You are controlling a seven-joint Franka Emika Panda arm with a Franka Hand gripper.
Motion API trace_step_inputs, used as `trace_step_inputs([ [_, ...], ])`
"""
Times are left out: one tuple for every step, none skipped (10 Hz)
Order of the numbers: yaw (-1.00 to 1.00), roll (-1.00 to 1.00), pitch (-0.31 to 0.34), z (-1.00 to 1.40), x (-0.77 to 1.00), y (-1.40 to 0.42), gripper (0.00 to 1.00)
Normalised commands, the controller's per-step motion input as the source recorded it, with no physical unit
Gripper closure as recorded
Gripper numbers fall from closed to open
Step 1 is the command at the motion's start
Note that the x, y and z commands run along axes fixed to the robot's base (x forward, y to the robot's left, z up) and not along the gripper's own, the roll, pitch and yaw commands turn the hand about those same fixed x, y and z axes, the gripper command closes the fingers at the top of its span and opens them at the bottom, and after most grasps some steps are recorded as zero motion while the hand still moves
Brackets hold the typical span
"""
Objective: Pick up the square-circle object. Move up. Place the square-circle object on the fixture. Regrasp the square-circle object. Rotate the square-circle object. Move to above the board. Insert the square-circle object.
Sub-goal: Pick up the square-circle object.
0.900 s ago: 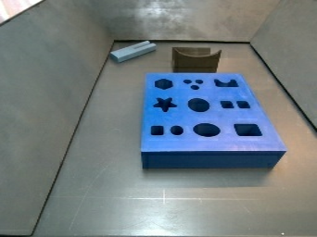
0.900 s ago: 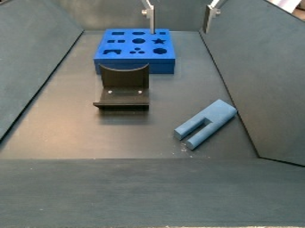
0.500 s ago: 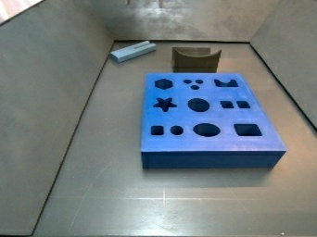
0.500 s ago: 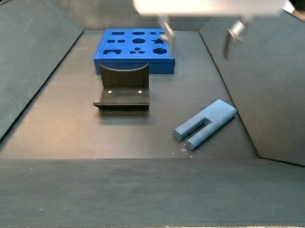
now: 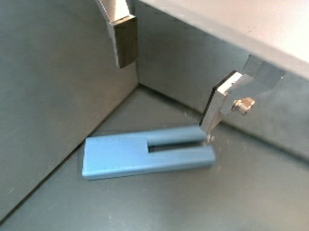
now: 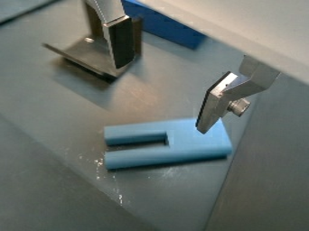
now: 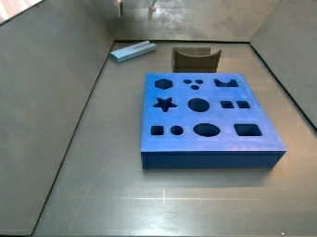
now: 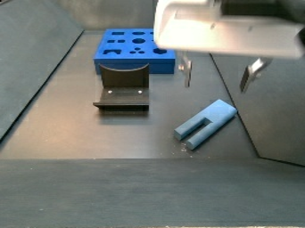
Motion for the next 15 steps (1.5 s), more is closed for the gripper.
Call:
trace_step_inputs([
  [-0.83,-0.17,-0.090,-0.67,0.00,0.00,0.00],
  [-0.86,-0.15,-0.049,-0.73,-0.04,0.00,0.00],
  [-0.88,-0.15,-0.059,-0.72,-0.04,0.00,0.00],
  [-0.85,-0.17,-0.104,-0.62,0.00,0.00,0.00],
  [-0.75,-0.20,-0.111,-0.57,0.02,0.00,0.00],
  [-0.70,-0.20,-0.147,-0.57,0.04,-0.01,0.00],
  [-0.52,-0.20,-0.140,-0.63,0.16,-0.03,0.00],
  [-0.34,-0.19,-0.160,-0.67,0.07,-0.09,0.00],
  [0.00,-0.12,-0.219,-0.59,0.03,-0.21,0.00],
  [0.00,-0.14,-0.204,-0.50,0.00,-0.11,0.00],
  [0.00,-0.12,-0.209,-0.54,0.00,-0.06,0.00],
  [0.00,-0.11,-0.200,-0.37,-0.07,0.00,0.00],
  [0.00,-0.06,-0.119,-0.13,-0.05,0.00,0.00],
  [0.00,0.00,-0.047,-0.05,-0.07,0.00,0.00],
  [0.00,0.01,0.013,0.00,0.00,0.00,0.00],
])
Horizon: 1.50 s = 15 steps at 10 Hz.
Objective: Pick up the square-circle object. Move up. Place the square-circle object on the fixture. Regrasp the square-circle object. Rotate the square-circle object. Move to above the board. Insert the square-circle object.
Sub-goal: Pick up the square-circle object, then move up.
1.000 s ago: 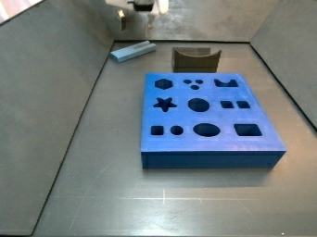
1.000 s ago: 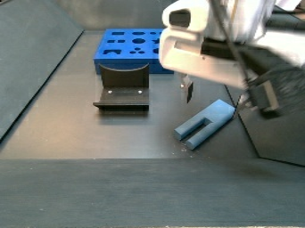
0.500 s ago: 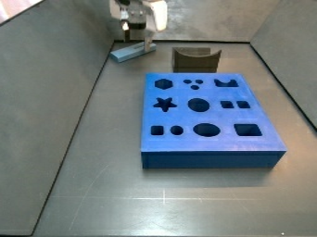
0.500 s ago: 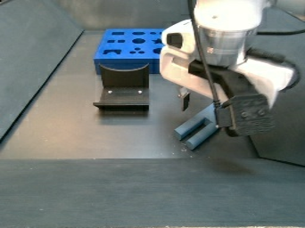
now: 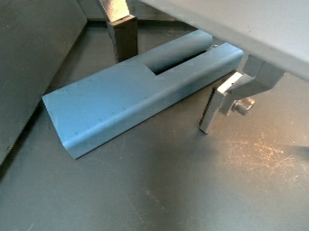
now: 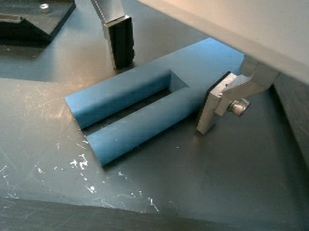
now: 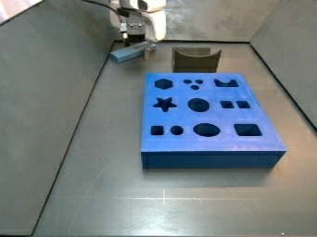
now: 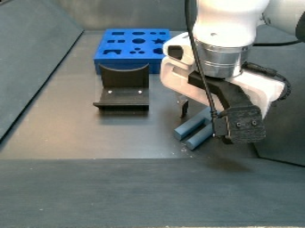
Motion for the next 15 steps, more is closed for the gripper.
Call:
trace_step_inputs([
  [0.00,0.00,0.000,0.00,0.00,0.00,0.00],
  [0.00,0.00,0.000,0.00,0.00,0.00,1.00],
  [0.00,0.00,0.000,0.00,0.00,0.00,1.00],
  [0.00,0.00,0.000,0.00,0.00,0.00,1.00],
  [0.00,0.00,0.000,0.00,0.00,0.00,1.00],
  [0.00,0.00,0.000,0.00,0.00,0.00,1.00],
  [0.00,0.00,0.000,0.00,0.00,0.00,1.00],
  [0.00,0.00,0.000,0.00,0.00,0.00,1.00],
  [0.00,0.00,0.000,0.00,0.00,0.00,1.00],
  [0.00,0.00,0.000,0.00,0.00,0.00,1.00],
  [0.00,0.00,0.000,0.00,0.00,0.00,1.00],
  [0.00,0.00,0.000,0.00,0.00,0.00,1.00],
  [0.00,0.00,0.000,0.83,0.00,0.00,1.00],
  [-0.01,-0.02,0.046,0.77,-0.08,-0.08,1.00],
  [-0.01,-0.02,0.054,0.68,-0.07,-0.06,1.00],
])
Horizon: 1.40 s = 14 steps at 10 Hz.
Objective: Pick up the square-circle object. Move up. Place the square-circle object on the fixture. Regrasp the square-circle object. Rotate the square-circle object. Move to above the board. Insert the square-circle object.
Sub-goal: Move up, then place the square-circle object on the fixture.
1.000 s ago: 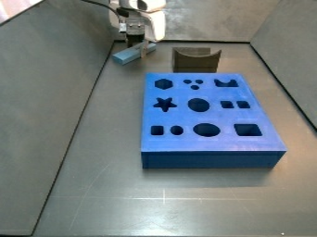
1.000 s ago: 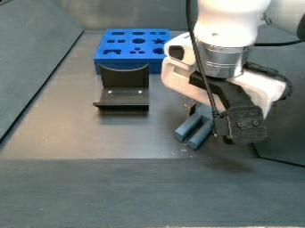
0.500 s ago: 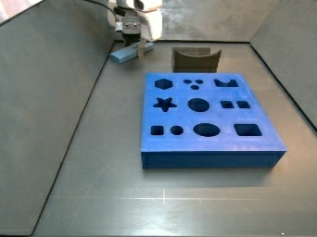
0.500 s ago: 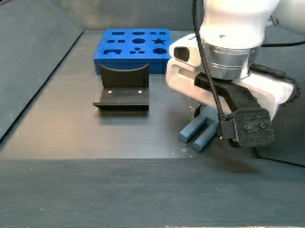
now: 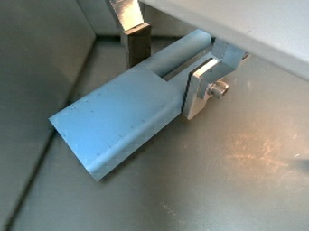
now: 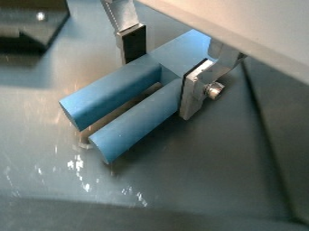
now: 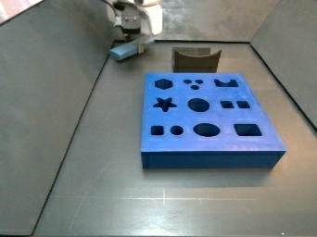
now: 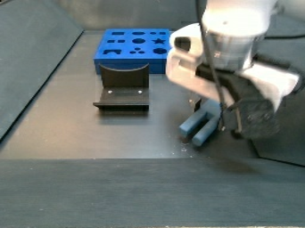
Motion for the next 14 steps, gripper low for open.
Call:
trace_step_inputs([
  [-0.01,-0.01,0.058,0.60,-0.05,-0.04,1.00],
  [-0.01,0.00,0.074,0.42,-0.02,-0.02,1.00],
  [-0.01,0.01,0.074,0.27,-0.01,0.00,1.00],
  [0.00,0.00,0.000,1.00,0.00,0.00,1.00],
  [0.00,0.01,-0.008,1.00,0.00,0.00,1.00],
  [0.00,0.02,0.015,1.00,-0.01,0.00,1.00],
  [0.00,0.02,0.023,1.00,-0.02,0.00,1.00],
  [-0.01,0.03,0.034,1.00,-0.02,0.00,1.00],
  [-0.01,0.04,0.045,1.00,-0.03,0.00,1.00],
  [-0.01,0.05,0.054,1.00,-0.03,0.01,1.00],
  [-0.01,0.05,0.062,1.00,-0.03,0.01,1.00],
  [0.00,0.07,0.074,0.75,-0.02,0.01,1.00],
  [0.00,0.07,0.080,0.64,-0.02,0.01,1.00],
  [0.00,0.07,0.094,0.48,-0.01,0.01,1.00],
])
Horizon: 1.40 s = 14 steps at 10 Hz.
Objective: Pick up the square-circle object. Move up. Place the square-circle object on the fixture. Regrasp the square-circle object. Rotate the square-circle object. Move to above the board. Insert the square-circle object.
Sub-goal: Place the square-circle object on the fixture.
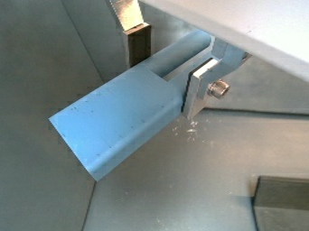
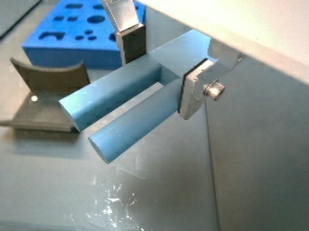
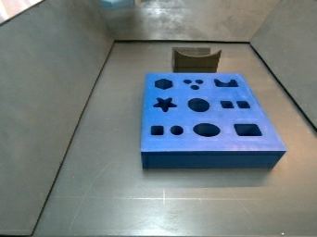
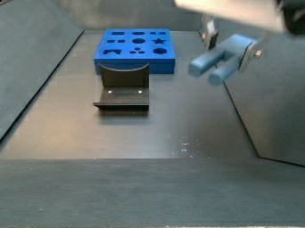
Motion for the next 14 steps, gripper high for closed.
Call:
trace_step_inputs([
  [0.01,0.07,0.108,0.28,0.00,0.01,1.00],
  [1.00,0.06,0.054,-0.15,0.75,-1.00,1.00],
  [1.00,0.06,0.056,-0.17,0.75,-1.00,1.00],
  [1.00,0.07,0.055,-0.17,0.81,-1.00,1.00],
  [1.00,0.07,0.060,-0.16,0.85,-1.00,1.00],
  [1.00,0.08,0.065,-0.17,0.91,-1.00,1.00],
  [1.00,0.09,0.071,-0.17,0.99,-1.00,1.00],
  [1.00,0.12,0.079,-0.15,1.00,-0.86,1.00],
  [1.00,0.15,0.090,-0.13,1.00,-0.74,1.00],
  [0.77,0.19,0.092,-0.11,1.00,-0.53,1.00],
  [0.54,0.19,0.087,-0.08,0.92,-0.32,1.00],
  [0.41,0.18,0.088,-0.07,0.86,-0.22,1.00],
  [0.23,0.15,0.092,-0.04,0.74,-0.12,1.00],
  [0.15,0.14,0.099,-0.03,0.64,-0.08,1.00],
])
